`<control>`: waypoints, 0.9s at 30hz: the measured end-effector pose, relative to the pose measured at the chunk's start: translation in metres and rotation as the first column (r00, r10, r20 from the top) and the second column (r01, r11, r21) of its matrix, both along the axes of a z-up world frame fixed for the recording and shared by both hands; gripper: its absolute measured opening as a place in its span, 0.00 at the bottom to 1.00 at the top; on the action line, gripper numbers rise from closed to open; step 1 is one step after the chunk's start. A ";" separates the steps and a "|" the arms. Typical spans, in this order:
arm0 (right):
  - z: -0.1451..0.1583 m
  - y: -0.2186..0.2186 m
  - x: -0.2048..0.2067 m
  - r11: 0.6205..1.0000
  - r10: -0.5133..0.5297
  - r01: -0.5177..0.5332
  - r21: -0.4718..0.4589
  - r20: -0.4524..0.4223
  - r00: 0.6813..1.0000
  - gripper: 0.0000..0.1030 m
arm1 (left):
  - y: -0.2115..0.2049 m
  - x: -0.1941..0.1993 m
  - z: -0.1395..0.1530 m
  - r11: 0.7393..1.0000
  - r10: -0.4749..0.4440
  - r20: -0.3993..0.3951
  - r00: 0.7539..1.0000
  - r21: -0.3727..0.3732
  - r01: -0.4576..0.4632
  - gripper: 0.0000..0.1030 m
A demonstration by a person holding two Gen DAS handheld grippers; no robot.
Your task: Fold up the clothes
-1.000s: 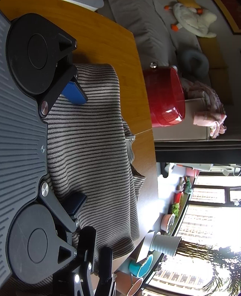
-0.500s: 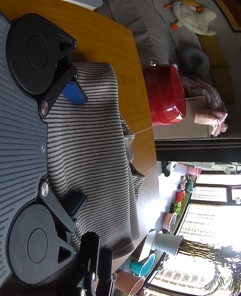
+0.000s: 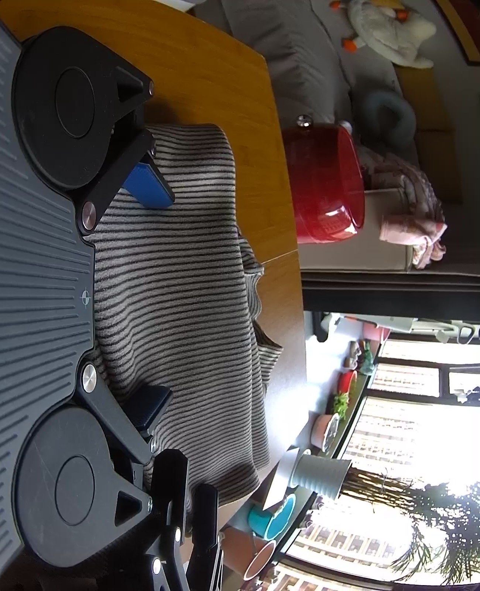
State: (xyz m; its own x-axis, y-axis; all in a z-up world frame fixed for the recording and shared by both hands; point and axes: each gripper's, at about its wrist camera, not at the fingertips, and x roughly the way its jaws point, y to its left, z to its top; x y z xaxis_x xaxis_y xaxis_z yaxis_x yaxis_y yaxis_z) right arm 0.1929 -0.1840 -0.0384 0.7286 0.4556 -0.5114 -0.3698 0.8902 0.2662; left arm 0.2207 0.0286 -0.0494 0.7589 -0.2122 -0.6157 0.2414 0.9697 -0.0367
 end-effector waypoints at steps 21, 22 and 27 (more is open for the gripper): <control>0.015 -0.050 0.068 0.989 -0.149 0.149 -0.017 -0.071 0.986 0.61 | 0.115 0.040 0.011 0.946 0.081 -0.185 0.979 -0.296 -0.134 0.64; 0.008 -0.051 0.076 0.989 -0.149 0.149 -0.008 -0.104 0.983 0.61 | 0.115 0.045 0.011 0.946 0.079 -0.190 0.979 -0.296 -0.133 0.68; -0.008 -0.047 0.095 0.993 -0.079 0.090 0.071 -0.148 0.986 0.66 | 0.106 0.066 0.008 0.950 0.046 -0.191 0.981 -0.296 -0.102 0.88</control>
